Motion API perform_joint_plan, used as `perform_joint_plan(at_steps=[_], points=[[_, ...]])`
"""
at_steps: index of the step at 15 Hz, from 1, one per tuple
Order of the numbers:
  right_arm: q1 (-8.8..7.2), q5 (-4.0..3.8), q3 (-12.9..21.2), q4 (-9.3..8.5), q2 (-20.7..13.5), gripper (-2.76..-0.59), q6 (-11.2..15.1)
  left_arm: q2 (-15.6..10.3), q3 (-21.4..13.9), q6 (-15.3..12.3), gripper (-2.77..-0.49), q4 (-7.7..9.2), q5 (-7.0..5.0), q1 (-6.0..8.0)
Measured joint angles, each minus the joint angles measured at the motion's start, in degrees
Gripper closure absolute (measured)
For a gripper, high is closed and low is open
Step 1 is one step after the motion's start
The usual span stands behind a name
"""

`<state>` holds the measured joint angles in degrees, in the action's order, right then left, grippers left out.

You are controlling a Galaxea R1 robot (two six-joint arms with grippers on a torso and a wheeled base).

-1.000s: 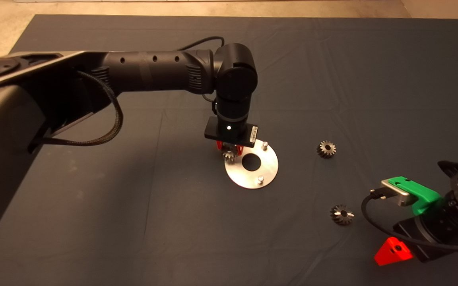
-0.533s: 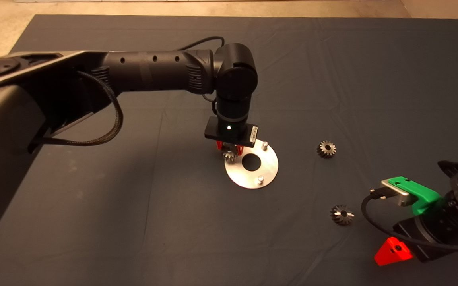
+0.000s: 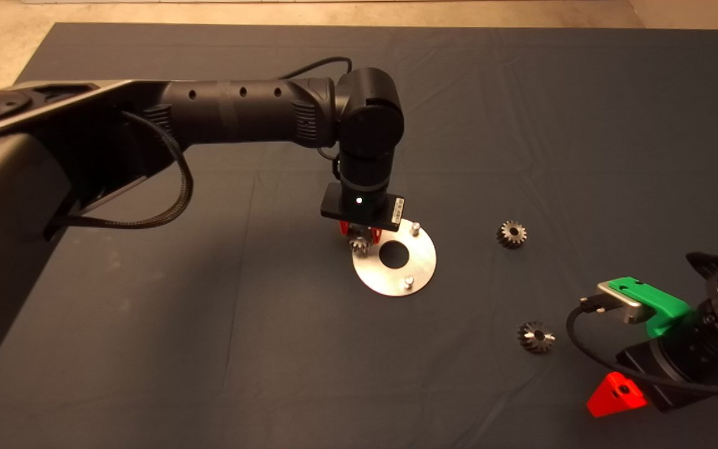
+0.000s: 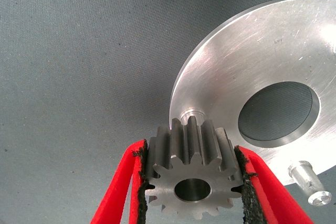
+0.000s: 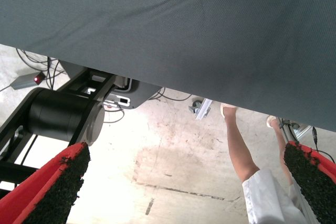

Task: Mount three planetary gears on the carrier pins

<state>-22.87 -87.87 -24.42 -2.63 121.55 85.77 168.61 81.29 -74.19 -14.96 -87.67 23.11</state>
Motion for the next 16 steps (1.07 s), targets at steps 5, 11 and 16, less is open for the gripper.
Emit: perform_joint_plan(at_steps=[5,11,16], points=[[0.00,0.00,0.00,0.00,0.01,-2.75,0.00,0.00,0.11,0.00,-0.91,-0.03,0.20,0.15],[0.00,0.02,0.00,0.00,0.02,-2.75,0.00,0.00,0.13,0.00,-0.91,-0.09,0.24,0.26],[0.00,0.02,0.00,-0.01,0.02,-2.75,0.00,0.00,0.11,-0.04,-0.91,-0.13,0.24,0.09]])
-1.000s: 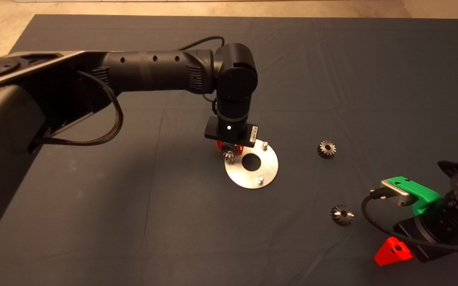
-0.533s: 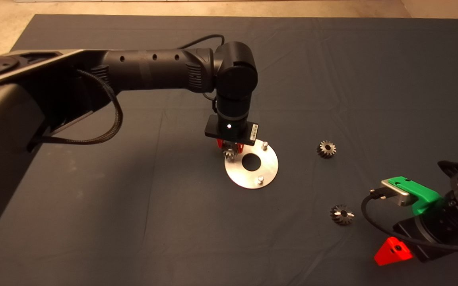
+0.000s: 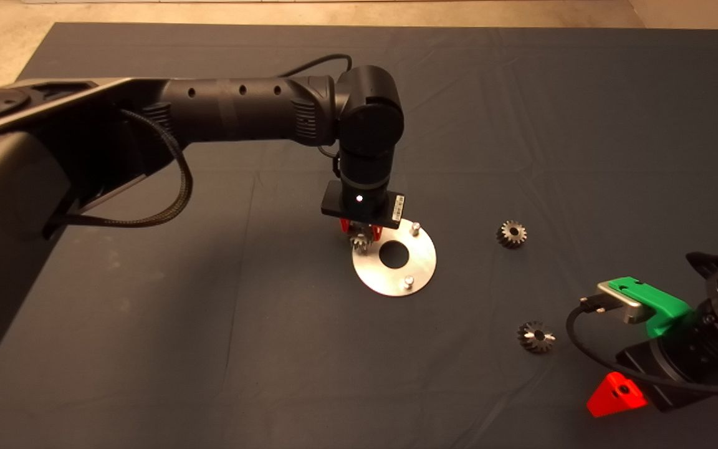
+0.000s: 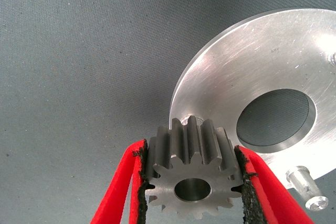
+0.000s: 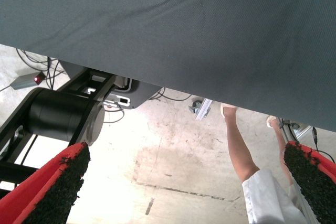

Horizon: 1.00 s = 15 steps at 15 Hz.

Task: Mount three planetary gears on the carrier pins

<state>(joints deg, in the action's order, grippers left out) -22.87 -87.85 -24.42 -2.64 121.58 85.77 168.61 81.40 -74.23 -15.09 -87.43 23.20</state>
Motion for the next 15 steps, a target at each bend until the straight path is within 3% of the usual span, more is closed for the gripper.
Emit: perform_joint_plan(at_steps=[12,13,15], points=[[0.00,-0.02,0.00,0.01,0.00,-2.75,0.00,0.13,-0.56,-0.72,-0.91,-0.39,-0.17,-0.35],[-0.01,-0.02,0.00,0.00,0.00,-2.75,0.00,0.13,-0.65,-0.77,-0.91,-0.34,-0.02,-0.64],[0.00,-0.07,0.00,0.00,-0.02,-2.75,0.00,0.16,-0.65,-0.85,-0.91,-0.72,0.02,-2.76]])
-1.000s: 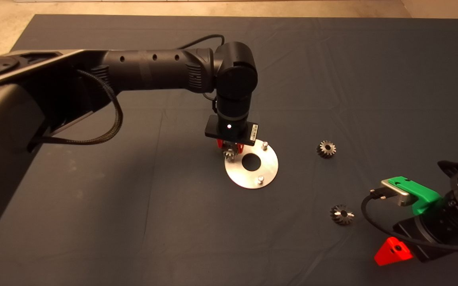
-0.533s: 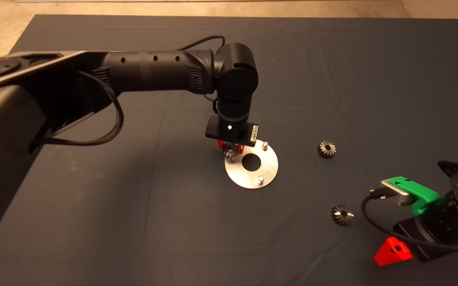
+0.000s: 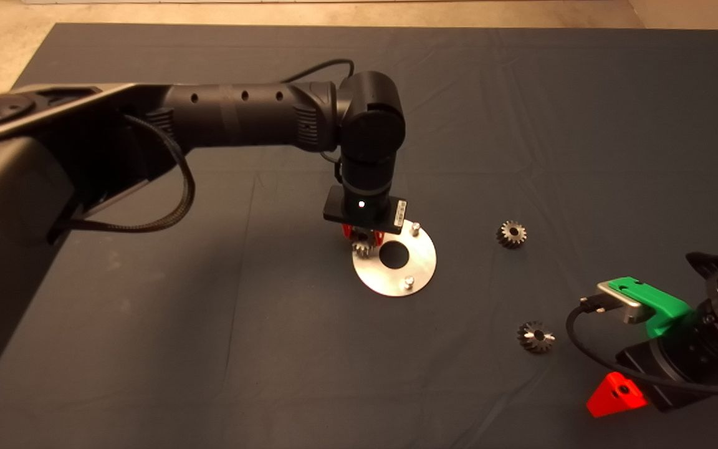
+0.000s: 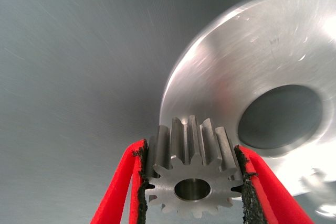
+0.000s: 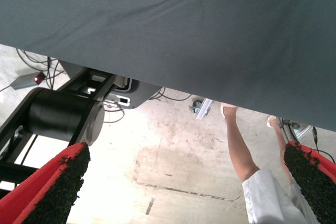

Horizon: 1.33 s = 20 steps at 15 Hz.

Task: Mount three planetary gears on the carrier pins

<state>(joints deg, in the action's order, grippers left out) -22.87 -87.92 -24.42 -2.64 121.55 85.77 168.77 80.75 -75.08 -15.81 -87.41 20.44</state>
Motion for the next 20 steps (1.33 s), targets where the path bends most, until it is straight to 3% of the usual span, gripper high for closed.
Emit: perform_joint_plan(at_steps=[9,16,17,18,20], points=[[0.00,0.05,0.00,0.01,0.00,-2.75,0.00,0.11,0.17,0.06,-0.94,0.13,-0.04,-0.15],[0.00,0.05,0.00,0.00,0.00,-2.75,0.00,0.12,0.17,0.13,-1.19,0.20,-0.02,-0.07],[0.00,0.02,0.00,0.01,0.00,-2.75,0.00,0.12,0.17,0.13,-1.29,0.63,-0.02,0.38],[0.00,0.04,0.00,0.01,0.00,-2.75,0.00,0.11,0.15,0.13,-1.31,1.29,-0.02,1.72],[-0.02,0.07,0.00,0.00,0.02,-2.75,0.00,-0.67,-0.64,0.11,-1.41,1.93,0.05,7.27]])
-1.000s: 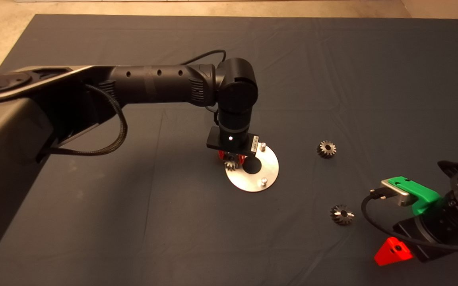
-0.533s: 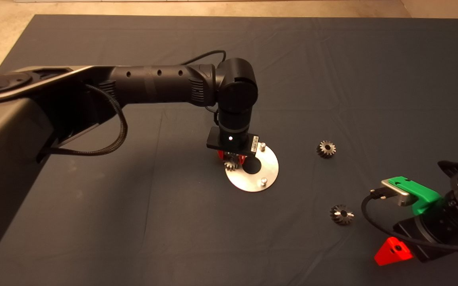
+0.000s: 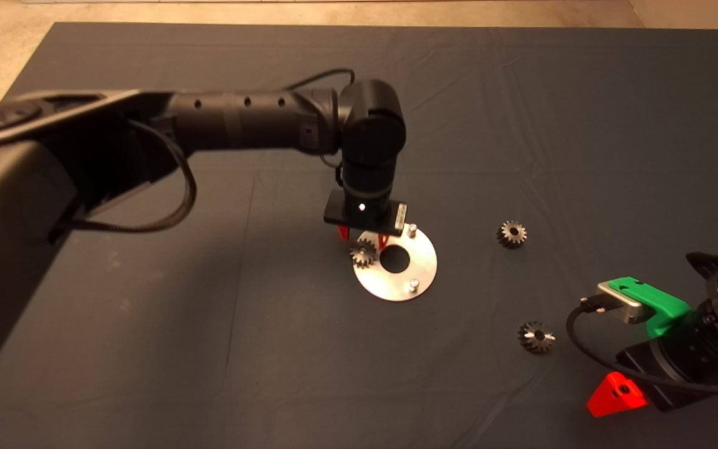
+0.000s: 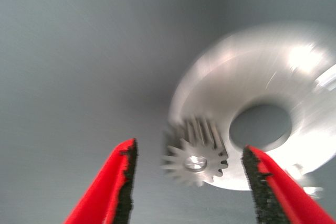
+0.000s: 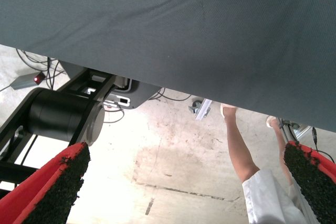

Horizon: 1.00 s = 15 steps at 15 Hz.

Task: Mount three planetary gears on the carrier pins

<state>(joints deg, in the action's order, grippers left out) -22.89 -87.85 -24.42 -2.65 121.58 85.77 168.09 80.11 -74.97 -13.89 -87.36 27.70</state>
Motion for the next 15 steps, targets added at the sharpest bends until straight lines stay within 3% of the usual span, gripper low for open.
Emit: perform_joint_plan(at_steps=[1,2,4,7,10,12,15], points=[[0.02,-0.02,0.00,0.00,-0.02,-2.75,0.00,-1.09,-1.51,-0.38,-1.46,-0.02,-0.01,2.36],[0.02,-0.05,0.00,0.01,-0.05,-2.75,-0.02,-2.17,-3.85,-0.96,-1.48,0.02,-0.02,3.32],[0.00,0.00,-0.02,0.01,0.01,-2.75,-0.70,-5.37,-10.46,-3.48,-1.62,1.49,0.14,2.97],[-0.26,-0.05,-1.02,0.00,-0.23,-2.75,-5.89,-15.04,-22.60,-9.32,-1.76,1.84,0.29,3.43],[-0.81,0.22,-6.19,0.00,0.04,-2.75,-18.15,-24.86,-38.38,-14.95,-1.87,2.60,-0.12,3.47],[-0.92,0.11,-10.12,0.00,0.01,-2.75,-25.84,-32.07,-48.50,-18.44,-1.89,3.74,0.42,3.47],[-0.94,-0.09,-12.23,0.04,0.36,-2.75,-32.93,-47.01,-55.85,-21.98,-1.89,5.96,-0.23,3.95]])
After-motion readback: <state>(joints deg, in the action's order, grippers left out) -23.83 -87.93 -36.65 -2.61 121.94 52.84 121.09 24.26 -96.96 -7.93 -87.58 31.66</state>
